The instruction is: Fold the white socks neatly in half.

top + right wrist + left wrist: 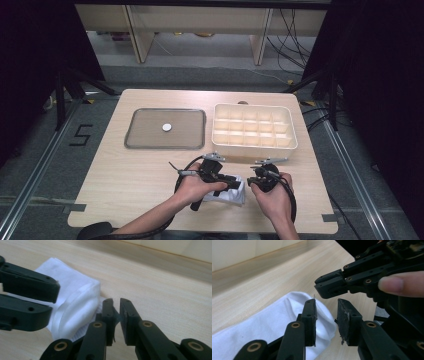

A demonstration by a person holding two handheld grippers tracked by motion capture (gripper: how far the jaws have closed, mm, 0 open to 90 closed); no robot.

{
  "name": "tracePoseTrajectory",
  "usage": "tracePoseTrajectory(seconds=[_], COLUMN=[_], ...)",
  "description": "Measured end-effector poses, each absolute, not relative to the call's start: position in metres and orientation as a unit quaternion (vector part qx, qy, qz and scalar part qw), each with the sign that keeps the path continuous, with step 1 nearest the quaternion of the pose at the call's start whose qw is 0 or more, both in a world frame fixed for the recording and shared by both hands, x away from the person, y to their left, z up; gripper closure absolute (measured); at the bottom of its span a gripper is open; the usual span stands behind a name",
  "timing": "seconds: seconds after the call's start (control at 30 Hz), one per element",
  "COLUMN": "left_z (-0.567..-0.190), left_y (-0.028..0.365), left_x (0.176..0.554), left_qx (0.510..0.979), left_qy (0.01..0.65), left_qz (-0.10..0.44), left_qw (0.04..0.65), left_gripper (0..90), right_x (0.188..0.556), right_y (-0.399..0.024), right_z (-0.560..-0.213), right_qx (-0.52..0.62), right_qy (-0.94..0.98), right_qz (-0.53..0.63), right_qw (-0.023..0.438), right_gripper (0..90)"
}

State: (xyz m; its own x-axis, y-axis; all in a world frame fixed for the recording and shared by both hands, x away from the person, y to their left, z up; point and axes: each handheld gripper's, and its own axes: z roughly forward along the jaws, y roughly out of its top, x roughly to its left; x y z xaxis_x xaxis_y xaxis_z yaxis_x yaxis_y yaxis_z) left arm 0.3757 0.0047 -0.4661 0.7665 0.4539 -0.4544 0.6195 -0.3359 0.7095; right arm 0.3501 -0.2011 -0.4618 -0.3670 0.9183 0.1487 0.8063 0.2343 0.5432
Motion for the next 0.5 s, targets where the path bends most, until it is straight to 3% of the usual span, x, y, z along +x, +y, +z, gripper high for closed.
tracePoseTrajectory(seconds=[0.17, 0.2, 0.23, 0.37, 0.5], left_z=[-0.462, -0.463, -0.464, -0.469, -0.475], left_y=[0.018, 0.02, 0.025, 0.036, 0.043], left_x=[0.377, 0.376, 0.377, 0.377, 0.376], left_qx=[0.82, 0.82, 0.823, 0.829, 0.828], left_qy=[0.332, 0.337, 0.339, 0.34, 0.352], left_qz=[-0.077, -0.071, -0.07, -0.069, -0.065], left_qw=[0.46, 0.457, 0.451, 0.438, 0.431], left_gripper=[75.3, 77.1, 78.0, 81.1, 83.4], right_x=[0.349, 0.35, 0.349, 0.346, 0.346], right_y=[-0.199, -0.2, -0.198, -0.187, -0.181], right_z=[-0.453, -0.451, -0.451, -0.449, -0.453], right_qx=[0.555, 0.542, 0.546, 0.56, 0.538], right_qy=[0.775, 0.781, 0.779, 0.767, 0.784], right_qz=[0.283, 0.294, 0.289, 0.304, 0.297], right_qw=[0.11, 0.094, 0.11, 0.068, 0.088], right_gripper=[79.8, 79.1, 78.6, 79.0, 81.0])
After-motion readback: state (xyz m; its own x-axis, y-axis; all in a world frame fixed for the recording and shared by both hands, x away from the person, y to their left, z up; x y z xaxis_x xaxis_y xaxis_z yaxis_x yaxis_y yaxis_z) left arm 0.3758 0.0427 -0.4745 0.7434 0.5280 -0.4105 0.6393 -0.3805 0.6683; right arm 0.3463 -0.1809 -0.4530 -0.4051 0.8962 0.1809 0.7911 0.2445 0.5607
